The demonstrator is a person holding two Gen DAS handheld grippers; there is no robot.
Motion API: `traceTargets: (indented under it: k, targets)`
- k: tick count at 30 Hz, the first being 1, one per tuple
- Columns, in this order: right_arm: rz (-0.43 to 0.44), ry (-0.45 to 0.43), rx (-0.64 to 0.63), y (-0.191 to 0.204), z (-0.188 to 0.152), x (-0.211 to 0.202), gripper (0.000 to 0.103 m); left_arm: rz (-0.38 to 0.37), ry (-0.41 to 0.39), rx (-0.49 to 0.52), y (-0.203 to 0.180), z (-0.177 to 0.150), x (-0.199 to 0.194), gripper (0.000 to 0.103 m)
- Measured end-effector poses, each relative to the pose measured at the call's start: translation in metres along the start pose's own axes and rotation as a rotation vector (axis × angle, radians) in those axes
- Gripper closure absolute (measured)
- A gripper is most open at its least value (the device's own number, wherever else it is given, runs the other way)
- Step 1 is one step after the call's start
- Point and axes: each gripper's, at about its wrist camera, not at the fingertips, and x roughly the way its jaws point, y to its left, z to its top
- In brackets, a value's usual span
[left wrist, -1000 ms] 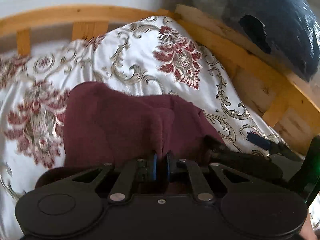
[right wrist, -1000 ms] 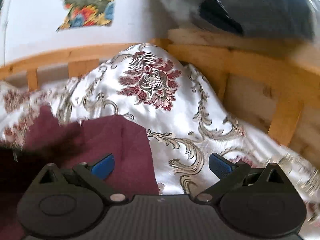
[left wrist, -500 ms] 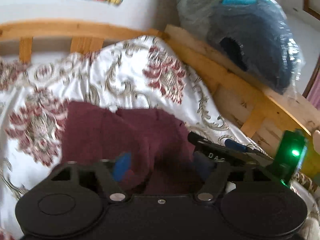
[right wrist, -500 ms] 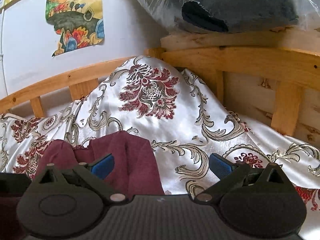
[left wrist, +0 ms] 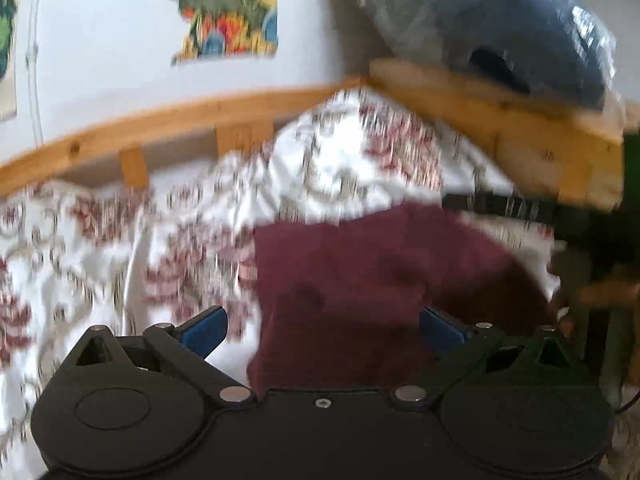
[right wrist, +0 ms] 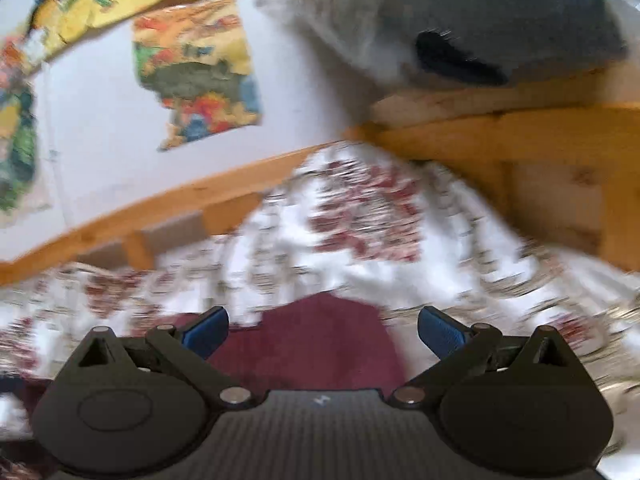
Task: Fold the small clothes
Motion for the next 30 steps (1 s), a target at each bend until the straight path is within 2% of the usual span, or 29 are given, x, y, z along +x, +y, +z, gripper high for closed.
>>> traceTargets:
  k: [2,5,8,11,15,18,21,23,24,27,29,30]
  targets:
    - [0.097,0.057,0.017,0.008,-0.003,0.004,0.0,-0.012,0.035,-0.031,0.005,-0.007,0.003,0.002]
    - [0.195,0.162,0.039,0.019,-0.012,0.013,0.0,-0.013,0.051,-0.047,0.008,-0.014,0.004,0.003]
    - [0.263,0.25,0.073,0.027,-0.021,0.022,0.0,0.008,0.057,-0.015,0.004,-0.016,0.006,0.004]
    - [0.315,0.292,0.14,0.029,-0.028,0.029,0.0,0.012,0.059,0.013,0.0,-0.017,0.007,0.003]
    - [0.336,0.302,0.234,0.023,-0.031,0.035,0.0,0.02,0.066,0.043,-0.004,-0.021,0.008,0.008]
    - [0.32,0.297,0.288,0.014,-0.033,0.039,0.0,0.036,0.073,0.047,-0.004,-0.022,0.009,0.016]
    - [0.295,0.291,0.307,0.009,-0.034,0.042,0.004,0.054,0.072,0.044,-0.002,-0.022,0.009,0.029]
    - [0.268,0.292,0.291,0.01,-0.035,0.044,0.014,0.057,0.073,0.047,-0.003,-0.023,0.009,0.042]
    - [0.249,0.295,0.27,0.013,-0.035,0.045,0.017,0.063,0.073,0.053,-0.004,-0.023,0.009,0.044]
    - [0.167,0.297,0.154,0.024,-0.037,0.046,0.043,0.081,0.081,0.097,-0.01,-0.024,0.01,0.049]
    - [0.146,0.296,0.108,0.03,-0.038,0.046,0.068,0.092,0.079,0.117,-0.012,-0.024,0.009,0.059]
    - [0.135,0.287,0.097,0.031,-0.037,0.045,0.073,0.099,0.078,0.123,-0.013,-0.024,0.009,0.061]
